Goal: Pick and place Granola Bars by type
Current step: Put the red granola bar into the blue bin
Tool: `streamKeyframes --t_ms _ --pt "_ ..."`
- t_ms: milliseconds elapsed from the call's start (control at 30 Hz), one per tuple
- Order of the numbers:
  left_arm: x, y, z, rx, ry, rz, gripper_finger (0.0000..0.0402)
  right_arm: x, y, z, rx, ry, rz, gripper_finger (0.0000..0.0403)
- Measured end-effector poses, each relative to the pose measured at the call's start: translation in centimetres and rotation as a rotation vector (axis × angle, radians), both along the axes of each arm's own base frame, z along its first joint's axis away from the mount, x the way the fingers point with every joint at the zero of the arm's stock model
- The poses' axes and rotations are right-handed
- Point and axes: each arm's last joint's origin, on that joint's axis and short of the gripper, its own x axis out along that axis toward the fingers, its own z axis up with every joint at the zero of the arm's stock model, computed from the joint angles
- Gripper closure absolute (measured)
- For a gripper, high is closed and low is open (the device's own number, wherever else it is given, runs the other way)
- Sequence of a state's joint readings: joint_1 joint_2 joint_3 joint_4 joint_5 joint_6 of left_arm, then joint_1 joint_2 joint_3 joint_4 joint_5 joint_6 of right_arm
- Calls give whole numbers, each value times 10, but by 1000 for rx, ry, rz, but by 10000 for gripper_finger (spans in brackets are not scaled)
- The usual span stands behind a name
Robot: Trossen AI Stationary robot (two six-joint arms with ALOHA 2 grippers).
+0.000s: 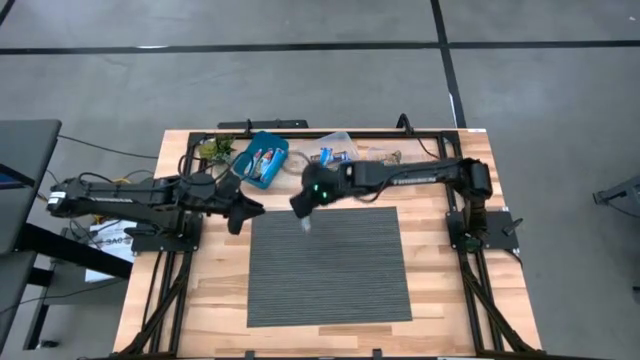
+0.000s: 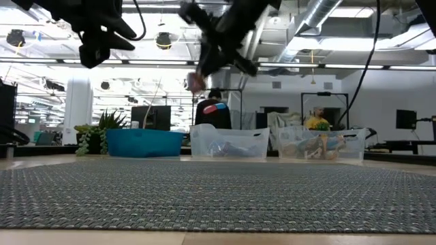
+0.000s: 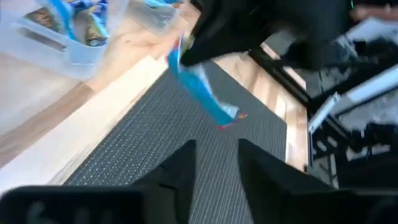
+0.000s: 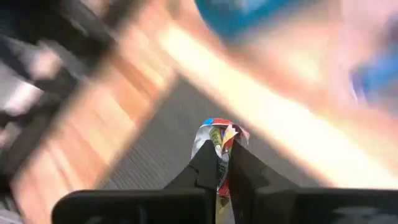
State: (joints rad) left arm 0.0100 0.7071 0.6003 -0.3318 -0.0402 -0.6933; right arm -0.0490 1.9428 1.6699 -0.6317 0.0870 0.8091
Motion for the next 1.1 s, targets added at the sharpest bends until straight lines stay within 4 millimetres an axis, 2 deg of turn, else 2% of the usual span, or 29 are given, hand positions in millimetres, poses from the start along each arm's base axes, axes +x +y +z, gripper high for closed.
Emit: streamKeyframes --t_ms 100,233,300,433,667,833,967,1100 --pt "1 6 2 -38 -30 56 249 4 -15 24 -77 -86 37 395" --pt "12 15 11 -70 -145 99 204 6 -32 49 -149 -163 76 386" --pt "20 19 13 -88 -192 97 191 7 -38 55 -173 -196 82 387" --pt "38 27 -1 -133 -134 117 181 10 -44 68 -213 -260 123 396" --pt "62 34 -1 -102 -256 117 181 10 -45 78 -243 -286 176 390" --pt "62 37 2 -90 -287 135 188 10 -45 79 -235 -296 189 392" --pt "61 39 1 -91 -271 146 223 10 -45 79 -243 -293 208 396" --pt "61 40 -1 -77 -255 177 283 10 -44 79 -245 -292 211 388"
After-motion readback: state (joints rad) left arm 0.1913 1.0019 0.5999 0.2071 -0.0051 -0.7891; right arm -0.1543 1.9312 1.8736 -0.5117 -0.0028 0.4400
